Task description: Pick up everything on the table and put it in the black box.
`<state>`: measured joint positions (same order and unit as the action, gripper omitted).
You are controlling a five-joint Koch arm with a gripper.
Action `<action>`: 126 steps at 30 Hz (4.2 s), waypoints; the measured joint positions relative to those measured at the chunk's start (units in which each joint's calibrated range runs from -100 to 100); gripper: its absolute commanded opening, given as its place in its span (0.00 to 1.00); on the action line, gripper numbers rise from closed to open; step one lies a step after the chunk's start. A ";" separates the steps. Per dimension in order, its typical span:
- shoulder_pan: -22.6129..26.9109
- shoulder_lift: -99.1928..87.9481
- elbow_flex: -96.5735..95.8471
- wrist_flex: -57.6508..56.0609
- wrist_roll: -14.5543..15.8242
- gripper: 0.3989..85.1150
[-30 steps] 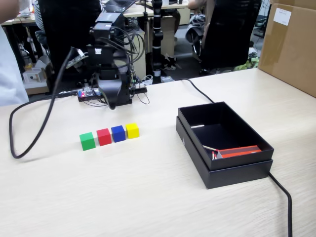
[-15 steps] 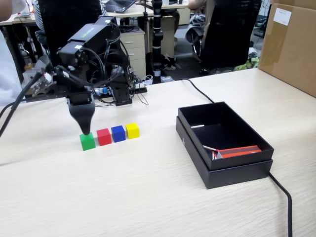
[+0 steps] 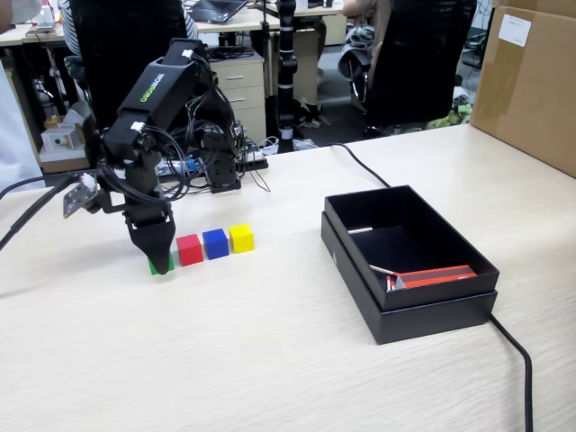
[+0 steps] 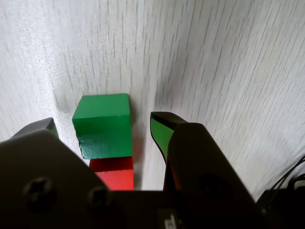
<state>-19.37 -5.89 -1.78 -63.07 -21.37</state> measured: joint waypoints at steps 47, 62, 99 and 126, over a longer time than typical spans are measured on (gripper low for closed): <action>34.33 27.83 41.99 -6.89 27.79 0.46; 18.66 -28.74 19.63 -7.82 22.52 0.55; 4.59 -12.94 -16.16 8.67 6.35 0.24; 30.18 -11.00 31.04 -4.49 22.56 0.11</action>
<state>10.82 -16.89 29.26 -67.56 1.20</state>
